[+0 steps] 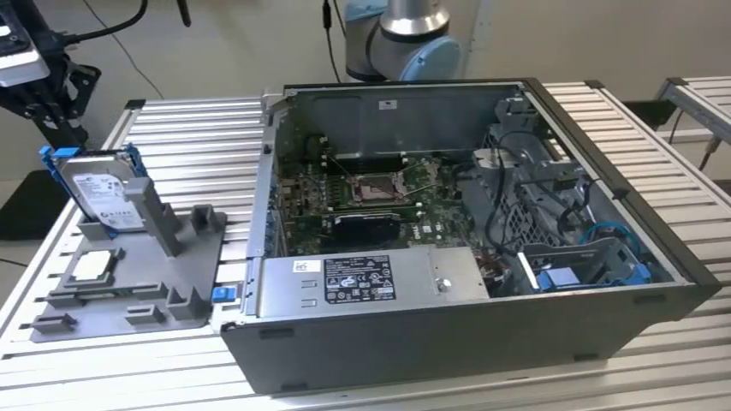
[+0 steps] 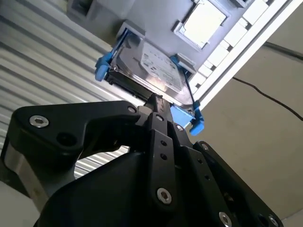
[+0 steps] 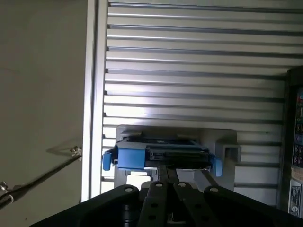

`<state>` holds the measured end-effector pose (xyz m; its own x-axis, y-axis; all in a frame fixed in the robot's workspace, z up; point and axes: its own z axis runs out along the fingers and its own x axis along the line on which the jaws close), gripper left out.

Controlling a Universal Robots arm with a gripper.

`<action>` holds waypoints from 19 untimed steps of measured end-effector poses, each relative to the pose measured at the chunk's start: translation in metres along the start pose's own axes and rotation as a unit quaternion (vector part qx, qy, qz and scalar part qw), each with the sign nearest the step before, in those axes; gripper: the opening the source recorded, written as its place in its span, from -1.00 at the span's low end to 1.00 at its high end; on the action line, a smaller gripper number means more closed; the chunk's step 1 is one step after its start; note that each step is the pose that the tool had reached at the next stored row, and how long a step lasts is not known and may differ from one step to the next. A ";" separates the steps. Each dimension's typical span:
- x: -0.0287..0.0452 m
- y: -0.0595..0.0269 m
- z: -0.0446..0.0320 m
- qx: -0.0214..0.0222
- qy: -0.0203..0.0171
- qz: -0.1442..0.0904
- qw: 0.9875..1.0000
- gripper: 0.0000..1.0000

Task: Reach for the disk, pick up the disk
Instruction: 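Reach for the disk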

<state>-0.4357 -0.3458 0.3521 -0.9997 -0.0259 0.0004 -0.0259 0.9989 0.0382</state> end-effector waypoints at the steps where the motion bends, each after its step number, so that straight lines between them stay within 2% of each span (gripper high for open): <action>1: 0.0033 0.0011 0.0003 0.000 0.000 0.000 1.000 -1.00; 8: 0.0196 0.0042 0.0023 0.000 0.000 -0.007 1.000 -1.00; 12: 0.0225 0.0041 0.0030 0.000 0.000 -0.010 1.000 -1.00; 19: 0.0227 0.0042 0.0031 0.000 0.000 -0.010 1.000 -1.00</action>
<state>-0.4585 -0.3420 0.3493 -0.9990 -0.0452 0.0004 -0.0451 0.9982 0.0382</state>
